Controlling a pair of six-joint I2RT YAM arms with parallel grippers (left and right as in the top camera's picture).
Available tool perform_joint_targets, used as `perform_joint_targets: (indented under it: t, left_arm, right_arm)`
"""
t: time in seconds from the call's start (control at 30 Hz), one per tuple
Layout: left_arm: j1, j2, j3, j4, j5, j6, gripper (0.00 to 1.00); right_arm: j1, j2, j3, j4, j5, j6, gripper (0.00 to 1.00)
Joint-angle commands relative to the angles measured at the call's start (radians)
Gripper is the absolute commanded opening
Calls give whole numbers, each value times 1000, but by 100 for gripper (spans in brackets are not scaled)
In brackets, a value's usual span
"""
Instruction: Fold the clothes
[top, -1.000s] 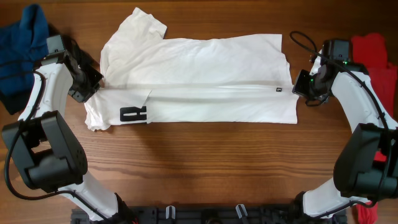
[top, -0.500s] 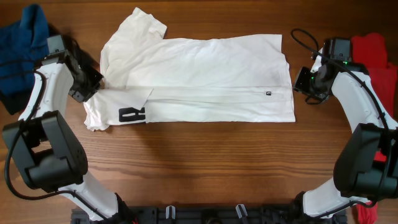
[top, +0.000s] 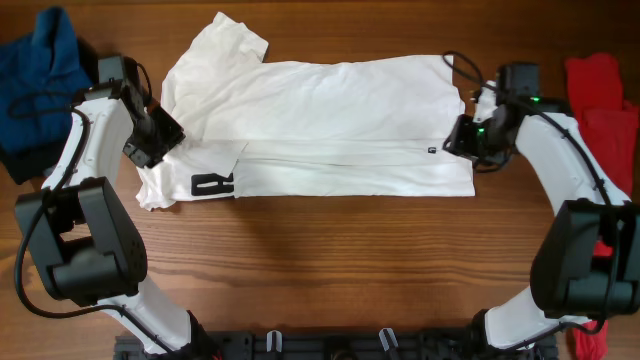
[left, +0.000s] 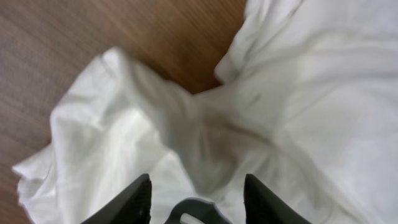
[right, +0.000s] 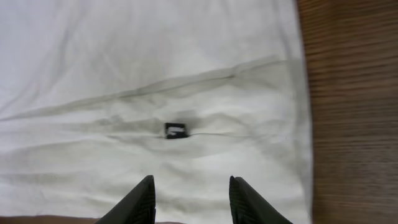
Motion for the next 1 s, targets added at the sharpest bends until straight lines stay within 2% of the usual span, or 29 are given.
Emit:
perform_joint_targets:
  t: [0.0, 0.13, 0.4, 0.53, 0.73, 0.97]
  left_arm:
    - [-2, -10, 18, -66, -13, 8, 49]
    - [-2, -10, 18, -106, -13, 8, 50]
    - [-2, -10, 14, -217, -13, 9, 50]
    - [-2, -10, -30, -206, -13, 31, 50]
    - [-2, -10, -103, -167, -13, 31, 50]
    - [-2, -10, -116, -201, -13, 31, 48]
  right_arm:
    - [35, 61, -26, 9, -14, -10, 38]
    - [36, 108, -54, 17, 45, 53, 36]
    - [36, 184, -63, 31, 105, 64, 36]
    - [35, 203, -63, 14, 216, 116, 36]
    - [23, 232, -63, -19, 293, 121, 36]
    - [-38, 233, -63, -75, 433, 221, 35]
